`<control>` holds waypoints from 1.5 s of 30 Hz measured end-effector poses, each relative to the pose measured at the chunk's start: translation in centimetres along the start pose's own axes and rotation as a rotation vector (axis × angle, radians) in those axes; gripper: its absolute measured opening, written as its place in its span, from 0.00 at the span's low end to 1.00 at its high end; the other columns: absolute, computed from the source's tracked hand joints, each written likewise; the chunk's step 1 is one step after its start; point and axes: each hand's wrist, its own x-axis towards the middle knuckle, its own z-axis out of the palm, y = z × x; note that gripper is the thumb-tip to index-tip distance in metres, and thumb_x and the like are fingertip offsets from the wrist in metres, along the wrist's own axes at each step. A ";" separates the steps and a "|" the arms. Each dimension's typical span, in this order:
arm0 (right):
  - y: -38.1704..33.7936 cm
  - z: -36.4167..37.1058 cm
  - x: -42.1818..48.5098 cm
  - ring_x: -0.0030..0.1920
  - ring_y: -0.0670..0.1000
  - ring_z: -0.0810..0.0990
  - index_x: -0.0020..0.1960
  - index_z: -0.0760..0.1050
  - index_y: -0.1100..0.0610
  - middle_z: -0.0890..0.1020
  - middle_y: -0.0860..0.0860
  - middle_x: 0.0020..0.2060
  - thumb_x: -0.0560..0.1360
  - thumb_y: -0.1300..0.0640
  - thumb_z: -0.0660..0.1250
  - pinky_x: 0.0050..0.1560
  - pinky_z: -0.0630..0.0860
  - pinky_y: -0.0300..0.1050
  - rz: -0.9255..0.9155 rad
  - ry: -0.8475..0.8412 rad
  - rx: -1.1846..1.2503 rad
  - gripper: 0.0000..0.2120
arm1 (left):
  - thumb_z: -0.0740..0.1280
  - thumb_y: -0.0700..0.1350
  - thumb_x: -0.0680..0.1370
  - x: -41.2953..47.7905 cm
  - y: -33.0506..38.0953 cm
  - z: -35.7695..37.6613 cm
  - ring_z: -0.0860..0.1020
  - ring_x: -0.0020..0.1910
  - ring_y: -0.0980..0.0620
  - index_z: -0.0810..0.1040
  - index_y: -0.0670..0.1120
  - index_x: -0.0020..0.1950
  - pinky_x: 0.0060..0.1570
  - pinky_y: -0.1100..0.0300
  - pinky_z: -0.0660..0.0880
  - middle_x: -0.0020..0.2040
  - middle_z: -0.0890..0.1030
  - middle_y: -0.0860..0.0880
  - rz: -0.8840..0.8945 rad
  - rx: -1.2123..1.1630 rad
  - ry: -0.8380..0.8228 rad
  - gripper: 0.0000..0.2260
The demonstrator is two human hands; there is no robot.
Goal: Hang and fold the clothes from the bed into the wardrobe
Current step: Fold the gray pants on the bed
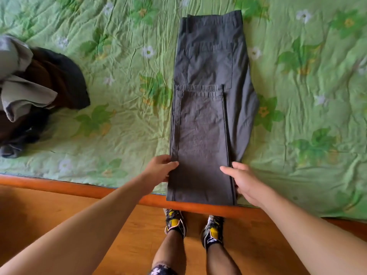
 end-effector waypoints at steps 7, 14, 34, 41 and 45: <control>-11.2 2.0 5.1 0.58 0.53 0.81 0.66 0.75 0.56 0.82 0.54 0.60 0.76 0.57 0.72 0.66 0.75 0.53 -0.299 0.123 -0.041 0.19 | 0.71 0.39 0.78 7.0 9.2 -0.5 0.78 0.46 0.45 0.78 0.38 0.62 0.49 0.50 0.74 0.50 0.82 0.42 0.213 -0.139 0.152 0.13; -20.4 2.0 8.4 0.37 0.51 0.72 0.49 0.75 0.63 0.81 0.57 0.40 0.74 0.58 0.65 0.40 0.67 0.47 -0.552 0.293 -0.137 0.08 | 0.69 0.38 0.79 12.4 17.4 -1.6 0.82 0.35 0.65 0.79 0.54 0.48 0.32 0.70 0.75 0.37 0.84 0.61 0.424 -0.110 0.221 0.09; -21.7 1.8 18.0 0.81 0.61 0.41 0.80 0.42 0.38 0.46 0.52 0.82 0.77 0.27 0.42 0.71 0.43 0.78 -0.736 0.654 -1.419 0.35 | 0.49 0.63 0.82 22.0 19.3 -0.7 0.36 0.80 0.45 0.44 0.52 0.83 0.78 0.43 0.43 0.82 0.38 0.43 0.927 1.324 0.379 0.33; -28.0 0.5 20.9 0.80 0.62 0.38 0.80 0.40 0.37 0.41 0.52 0.82 0.77 0.27 0.40 0.72 0.41 0.78 -0.794 0.696 -1.393 0.34 | 0.47 0.63 0.83 25.1 25.1 -1.4 0.38 0.81 0.45 0.42 0.55 0.82 0.79 0.44 0.42 0.82 0.40 0.44 0.901 1.250 0.446 0.31; -28.4 0.6 22.3 0.80 0.60 0.35 0.79 0.37 0.35 0.38 0.50 0.81 0.76 0.26 0.38 0.72 0.36 0.77 -0.740 0.658 -1.410 0.34 | 0.46 0.63 0.82 26.2 25.5 -1.4 0.37 0.80 0.45 0.40 0.55 0.82 0.78 0.45 0.40 0.82 0.38 0.44 0.867 1.299 0.447 0.31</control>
